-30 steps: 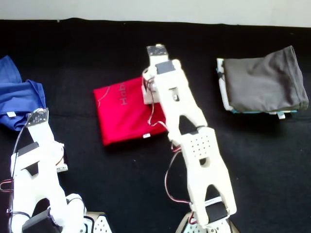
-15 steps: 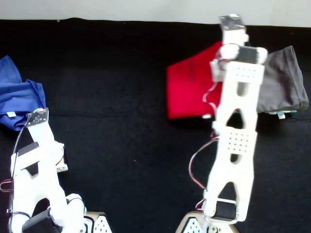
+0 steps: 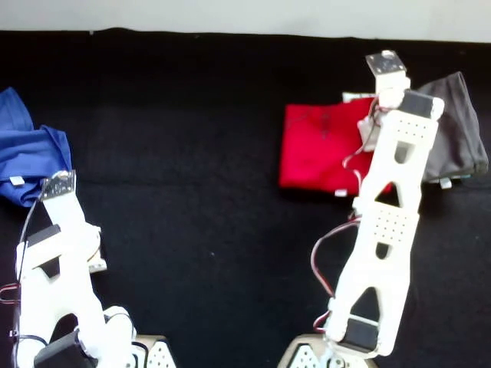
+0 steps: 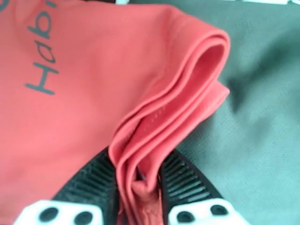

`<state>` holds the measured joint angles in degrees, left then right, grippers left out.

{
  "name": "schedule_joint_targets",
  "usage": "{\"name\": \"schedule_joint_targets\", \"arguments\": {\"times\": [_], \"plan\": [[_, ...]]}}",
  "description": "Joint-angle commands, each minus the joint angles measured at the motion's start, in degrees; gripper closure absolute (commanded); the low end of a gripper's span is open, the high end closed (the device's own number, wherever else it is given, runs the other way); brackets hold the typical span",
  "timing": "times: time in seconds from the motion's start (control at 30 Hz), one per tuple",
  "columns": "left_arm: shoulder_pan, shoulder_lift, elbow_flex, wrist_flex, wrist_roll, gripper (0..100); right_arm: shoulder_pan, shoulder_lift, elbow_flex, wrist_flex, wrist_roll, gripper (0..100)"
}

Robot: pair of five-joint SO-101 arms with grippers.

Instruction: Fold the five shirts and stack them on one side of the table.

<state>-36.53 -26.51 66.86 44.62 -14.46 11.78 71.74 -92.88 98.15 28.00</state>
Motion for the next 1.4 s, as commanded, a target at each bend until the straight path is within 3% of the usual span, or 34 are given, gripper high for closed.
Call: {"name": "schedule_joint_targets", "arguments": {"times": [0.0, 0.23, 0.63, 0.73, 0.93, 1.17, 1.37], "plan": [[-0.3, -0.1, 0.1, -1.8, 0.5, 99, -1.3, -2.2, -8.1, 3.0, 0.8, 99.3], [-0.3, -0.1, 0.1, -1.8, 0.5, 99, -4.1, -15.3, -2.9, 2.9, 0.4, 99.3], [-0.3, -0.1, 0.1, -1.8, 0.5, 99, -6.4, -46.0, 20.7, 2.2, 1.0, 99.3], [-0.3, -0.1, 0.1, -1.8, 0.5, 99, -4.6, -49.5, 20.9, 2.2, 4.7, 99.3], [-0.3, -0.1, 0.1, -1.8, 0.5, 99, 1.8, -47.6, 24.0, -2.9, 9.8, 99.3], [-0.3, -0.1, 0.1, -1.8, 0.5, 99, 9.2, -32.5, 32.6, -22.7, 16.2, 99.3], [-0.3, -0.1, 0.1, -1.8, 0.5, 99, 10.9, -21.9, 27.3, -29.4, 17.9, 99.3]]}}
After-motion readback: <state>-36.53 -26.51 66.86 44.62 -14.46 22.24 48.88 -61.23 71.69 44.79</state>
